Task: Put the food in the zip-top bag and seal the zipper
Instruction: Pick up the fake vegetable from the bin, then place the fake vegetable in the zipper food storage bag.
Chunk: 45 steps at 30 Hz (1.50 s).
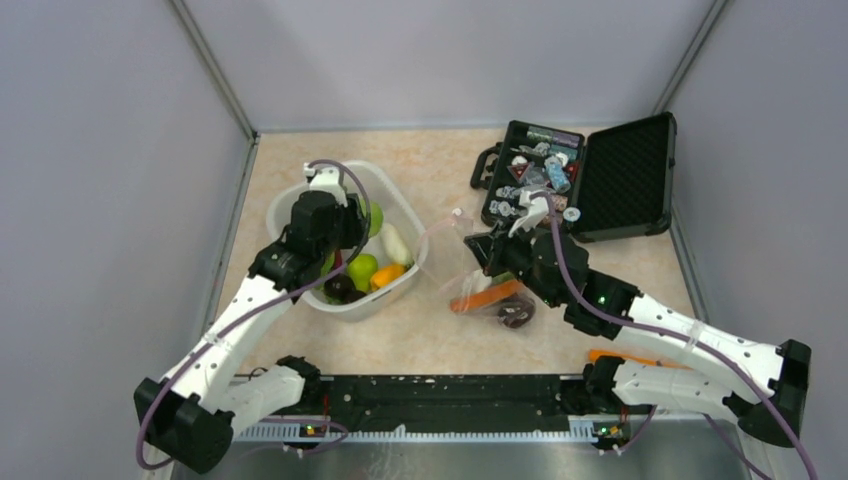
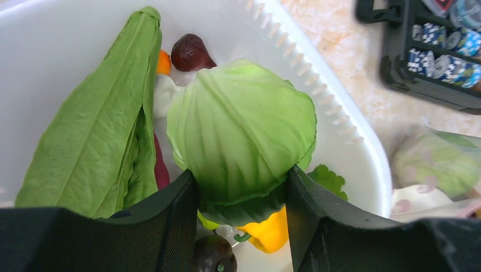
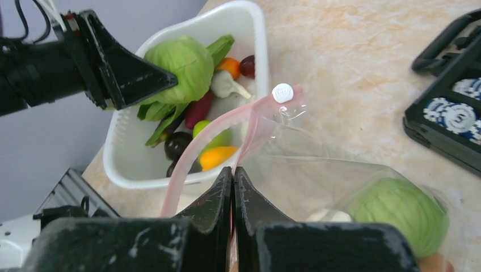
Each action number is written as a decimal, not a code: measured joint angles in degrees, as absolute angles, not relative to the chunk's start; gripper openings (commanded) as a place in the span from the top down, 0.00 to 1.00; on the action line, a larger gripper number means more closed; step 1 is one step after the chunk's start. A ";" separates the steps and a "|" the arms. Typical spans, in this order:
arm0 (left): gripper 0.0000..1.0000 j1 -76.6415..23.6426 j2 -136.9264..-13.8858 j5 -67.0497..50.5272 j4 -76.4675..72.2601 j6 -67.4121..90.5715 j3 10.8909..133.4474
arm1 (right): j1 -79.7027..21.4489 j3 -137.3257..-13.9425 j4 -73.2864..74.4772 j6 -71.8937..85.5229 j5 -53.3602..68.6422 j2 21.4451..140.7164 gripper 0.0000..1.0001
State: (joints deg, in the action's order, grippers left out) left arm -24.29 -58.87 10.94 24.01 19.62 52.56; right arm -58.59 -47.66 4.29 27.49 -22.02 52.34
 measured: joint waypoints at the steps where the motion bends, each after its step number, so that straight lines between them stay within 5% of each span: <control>1: 0.87 -24.29 -57.93 10.66 24.23 19.68 52.56 | -58.59 -47.92 4.19 27.05 -20.71 52.86 1.00; 17: 0.84 -24.29 -46.24 7.16 27.16 20.40 55.59 | -58.59 -49.21 4.86 25.98 -11.77 58.13 1.00; 34: 0.80 -24.29 -46.52 -27.16 24.34 19.94 56.62 | -58.59 -46.54 1.26 27.86 -17.69 54.83 1.00; 45: 0.79 -24.29 -49.69 -39.42 21.80 20.88 56.62 | -58.59 -45.25 -0.93 29.71 -19.51 54.11 1.00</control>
State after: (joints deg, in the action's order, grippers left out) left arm -24.29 -49.69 -39.42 21.80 20.88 56.62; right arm -58.59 -45.25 -0.93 29.71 -19.51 54.11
